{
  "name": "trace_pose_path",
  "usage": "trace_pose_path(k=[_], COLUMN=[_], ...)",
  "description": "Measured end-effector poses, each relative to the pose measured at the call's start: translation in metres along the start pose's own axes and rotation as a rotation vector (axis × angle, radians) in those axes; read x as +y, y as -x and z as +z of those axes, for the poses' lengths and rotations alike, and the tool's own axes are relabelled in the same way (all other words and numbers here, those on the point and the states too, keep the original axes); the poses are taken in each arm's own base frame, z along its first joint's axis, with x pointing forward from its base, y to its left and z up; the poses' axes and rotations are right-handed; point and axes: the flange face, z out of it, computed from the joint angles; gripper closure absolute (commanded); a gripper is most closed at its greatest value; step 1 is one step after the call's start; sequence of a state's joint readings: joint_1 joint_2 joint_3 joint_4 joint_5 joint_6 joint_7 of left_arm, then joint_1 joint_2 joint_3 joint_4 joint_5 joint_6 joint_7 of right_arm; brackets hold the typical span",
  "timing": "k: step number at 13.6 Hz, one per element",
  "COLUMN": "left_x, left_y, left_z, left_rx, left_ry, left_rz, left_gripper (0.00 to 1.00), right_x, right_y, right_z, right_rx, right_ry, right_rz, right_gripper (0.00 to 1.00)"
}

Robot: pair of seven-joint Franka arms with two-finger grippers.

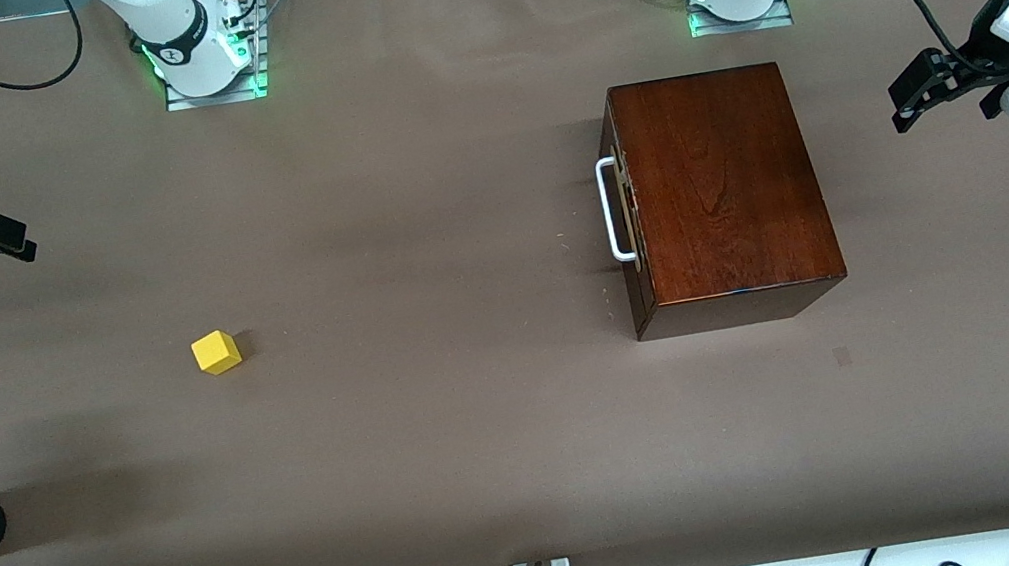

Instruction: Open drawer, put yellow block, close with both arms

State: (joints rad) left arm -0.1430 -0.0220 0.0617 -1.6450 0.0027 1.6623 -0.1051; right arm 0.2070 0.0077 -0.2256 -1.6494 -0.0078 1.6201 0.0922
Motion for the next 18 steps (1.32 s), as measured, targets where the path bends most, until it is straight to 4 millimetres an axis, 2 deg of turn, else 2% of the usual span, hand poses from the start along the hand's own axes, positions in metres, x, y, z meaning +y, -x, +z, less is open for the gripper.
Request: trace_pose_path(k=[4,7,9,11,15,18], left_x=[0.006,0.042,0.075,0.116,0.212,0.266], left_y=[0.003,0.007,0.011,0.015,0.030,0.044], left_z=[-0.006,-0.004,0.004,0.020,0.059,0.096], left_rx=[-0.012,-0.018,-0.032,-0.060,-0.081,-0.123], left_ry=[0.000,0.001,0.000,-0.004,-0.006,-0.027], left_rz=[0.012,0.070,0.087,0.072,0.027,0.040], left_gripper=[0.00,0.00,0.00,0.00,0.00,0.00], right_x=[0.000,0.001,0.002,0.003,0.004,0.004], right_y=[0.000,0.000,0.000,0.000,0.000,0.000], right_z=[0.000,0.000,0.000,0.000,0.000,0.000], right_rx=[0.000,0.000,0.000,0.000,0.000,0.000], right_ry=[0.000,0.000,0.000,0.000,0.000,0.000], right_rz=[0.000,0.003,0.004,0.005,0.006,0.007], right_gripper=[0.00,0.00,0.00,0.00,0.00,0.00])
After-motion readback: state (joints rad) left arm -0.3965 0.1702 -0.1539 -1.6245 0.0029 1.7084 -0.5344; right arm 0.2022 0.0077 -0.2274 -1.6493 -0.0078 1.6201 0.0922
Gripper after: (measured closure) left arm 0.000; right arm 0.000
